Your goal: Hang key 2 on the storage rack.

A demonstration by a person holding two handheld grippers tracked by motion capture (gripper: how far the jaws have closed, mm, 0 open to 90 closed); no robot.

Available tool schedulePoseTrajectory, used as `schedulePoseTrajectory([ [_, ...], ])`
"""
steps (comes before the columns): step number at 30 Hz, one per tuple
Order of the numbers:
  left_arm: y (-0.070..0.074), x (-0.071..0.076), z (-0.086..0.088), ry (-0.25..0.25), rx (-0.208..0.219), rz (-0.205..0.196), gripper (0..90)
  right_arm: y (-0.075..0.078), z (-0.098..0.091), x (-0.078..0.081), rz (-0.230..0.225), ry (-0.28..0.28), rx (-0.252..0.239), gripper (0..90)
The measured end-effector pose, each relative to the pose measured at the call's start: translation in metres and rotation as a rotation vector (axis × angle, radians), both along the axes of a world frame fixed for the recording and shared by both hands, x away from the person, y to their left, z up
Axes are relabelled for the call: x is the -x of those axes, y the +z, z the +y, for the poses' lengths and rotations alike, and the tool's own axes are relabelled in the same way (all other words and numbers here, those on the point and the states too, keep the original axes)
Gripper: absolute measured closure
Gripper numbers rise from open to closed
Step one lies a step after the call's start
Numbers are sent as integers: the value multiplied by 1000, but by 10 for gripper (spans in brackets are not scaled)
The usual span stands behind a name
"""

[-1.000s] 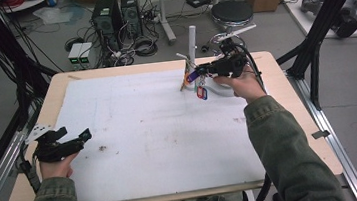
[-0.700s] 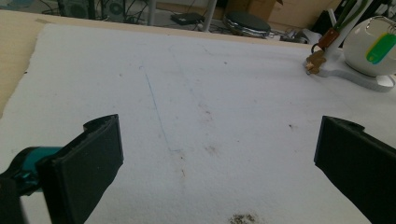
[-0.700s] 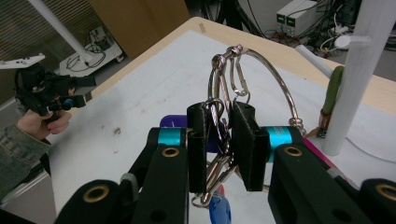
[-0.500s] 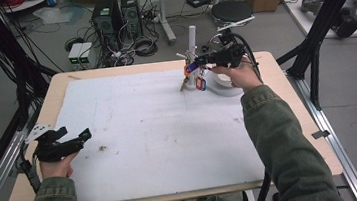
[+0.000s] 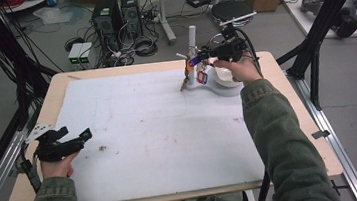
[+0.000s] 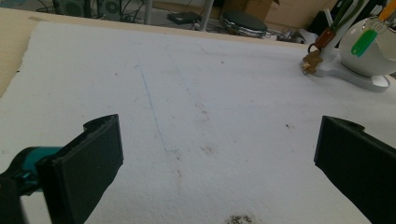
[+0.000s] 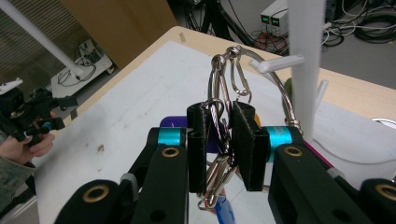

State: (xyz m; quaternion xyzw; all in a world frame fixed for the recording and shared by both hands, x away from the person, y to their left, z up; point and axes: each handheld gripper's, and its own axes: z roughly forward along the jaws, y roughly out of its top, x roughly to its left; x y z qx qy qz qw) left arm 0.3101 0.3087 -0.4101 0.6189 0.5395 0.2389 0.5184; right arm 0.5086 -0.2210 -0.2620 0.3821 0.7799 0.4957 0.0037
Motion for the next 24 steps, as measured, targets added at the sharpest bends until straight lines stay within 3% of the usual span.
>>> schedulePoseTrajectory([
  [10,0,-1,0,3,0,2,16,-9,-13,-16,27,-40,-80,760],
  [18,0,0,0,1,1,1,17,-19,-19,-26,55,-88,-95,760],
  [24,-1,-1,1,2,4,2,17,-20,-15,-28,36,-107,-67,762],
])
